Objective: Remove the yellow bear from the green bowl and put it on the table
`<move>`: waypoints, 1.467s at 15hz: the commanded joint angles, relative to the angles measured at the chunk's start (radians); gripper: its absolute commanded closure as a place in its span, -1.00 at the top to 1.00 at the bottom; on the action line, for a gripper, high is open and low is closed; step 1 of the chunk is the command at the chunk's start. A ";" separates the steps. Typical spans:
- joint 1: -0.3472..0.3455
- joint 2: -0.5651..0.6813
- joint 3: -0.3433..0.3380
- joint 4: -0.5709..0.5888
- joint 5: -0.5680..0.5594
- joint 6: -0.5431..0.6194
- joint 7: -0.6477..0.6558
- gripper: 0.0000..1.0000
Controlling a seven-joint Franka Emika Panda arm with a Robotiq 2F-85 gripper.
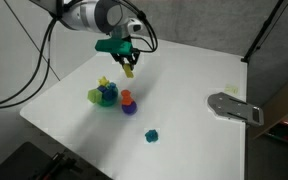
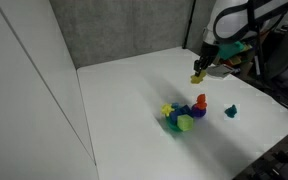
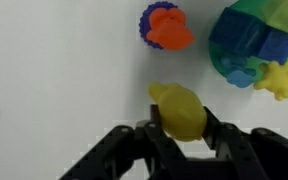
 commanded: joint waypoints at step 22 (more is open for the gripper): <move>-0.143 0.226 -0.181 0.085 0.098 -0.042 0.429 -0.65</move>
